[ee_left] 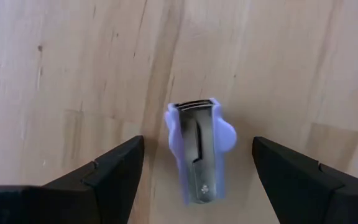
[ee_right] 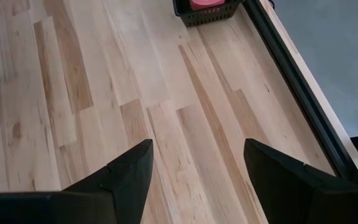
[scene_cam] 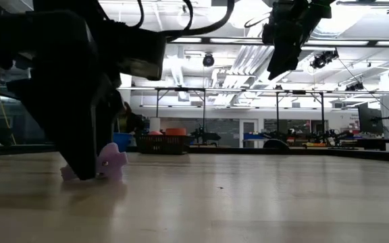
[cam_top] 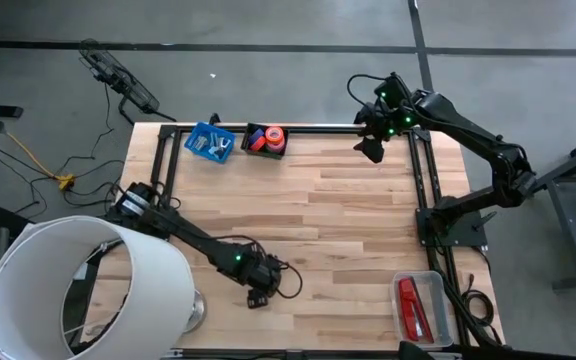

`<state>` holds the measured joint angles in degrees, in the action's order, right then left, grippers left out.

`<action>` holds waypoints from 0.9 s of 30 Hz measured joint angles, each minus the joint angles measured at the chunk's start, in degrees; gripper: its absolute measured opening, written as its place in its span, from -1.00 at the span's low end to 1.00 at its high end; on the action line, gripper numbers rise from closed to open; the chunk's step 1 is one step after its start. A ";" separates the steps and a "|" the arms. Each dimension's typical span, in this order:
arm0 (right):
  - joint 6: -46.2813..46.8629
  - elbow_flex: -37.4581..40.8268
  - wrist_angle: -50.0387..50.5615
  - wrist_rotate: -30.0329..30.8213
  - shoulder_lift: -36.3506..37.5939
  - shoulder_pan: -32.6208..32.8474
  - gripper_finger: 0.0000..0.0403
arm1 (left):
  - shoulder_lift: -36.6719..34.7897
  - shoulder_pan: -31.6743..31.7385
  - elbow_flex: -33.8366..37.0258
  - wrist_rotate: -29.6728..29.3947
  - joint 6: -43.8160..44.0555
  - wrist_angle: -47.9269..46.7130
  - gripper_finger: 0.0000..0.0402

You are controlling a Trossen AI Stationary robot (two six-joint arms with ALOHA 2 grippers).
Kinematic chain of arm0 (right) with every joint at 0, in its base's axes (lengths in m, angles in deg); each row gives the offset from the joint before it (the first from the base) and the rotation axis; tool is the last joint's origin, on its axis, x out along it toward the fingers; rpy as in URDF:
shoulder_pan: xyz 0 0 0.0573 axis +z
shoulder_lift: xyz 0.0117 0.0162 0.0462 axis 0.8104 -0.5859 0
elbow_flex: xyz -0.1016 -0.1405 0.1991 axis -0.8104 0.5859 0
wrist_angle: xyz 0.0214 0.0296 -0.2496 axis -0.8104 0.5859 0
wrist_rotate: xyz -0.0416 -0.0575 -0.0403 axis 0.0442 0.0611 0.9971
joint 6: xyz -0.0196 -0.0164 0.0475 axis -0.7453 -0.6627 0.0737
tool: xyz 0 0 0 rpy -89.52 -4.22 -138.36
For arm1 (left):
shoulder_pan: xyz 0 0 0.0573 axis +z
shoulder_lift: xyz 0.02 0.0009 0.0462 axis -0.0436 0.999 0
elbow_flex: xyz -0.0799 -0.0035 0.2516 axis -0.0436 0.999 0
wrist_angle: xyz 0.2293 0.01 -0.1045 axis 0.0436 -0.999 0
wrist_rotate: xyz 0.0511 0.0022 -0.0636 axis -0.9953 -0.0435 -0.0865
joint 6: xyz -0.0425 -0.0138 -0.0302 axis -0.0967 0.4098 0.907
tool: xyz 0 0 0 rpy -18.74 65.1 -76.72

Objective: Pick and place Stapler, Stapler remover, tape
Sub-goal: Put the purple staple remover into the blue bin

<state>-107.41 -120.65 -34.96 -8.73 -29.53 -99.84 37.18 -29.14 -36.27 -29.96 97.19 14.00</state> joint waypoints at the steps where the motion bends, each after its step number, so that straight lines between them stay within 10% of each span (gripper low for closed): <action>1: 0.00 0.00 0.00 0.00 0.00 -0.01 0.21 | 0.60 -0.01 -0.02 -0.30 0.00 0.57 0.46; 12: 0.46 0.00 -0.16 0.02 0.00 0.01 0.21 | 1.06 -0.12 -0.31 -4.26 0.41 1.10 0.39; 27: 0.46 0.00 -0.76 0.02 0.00 0.01 0.21 | 1.15 0.03 -0.28 -5.15 4.96 1.80 -0.55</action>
<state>-106.95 -120.65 -35.73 -8.71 -29.53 -99.83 38.33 -29.11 -36.55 -35.11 102.15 15.79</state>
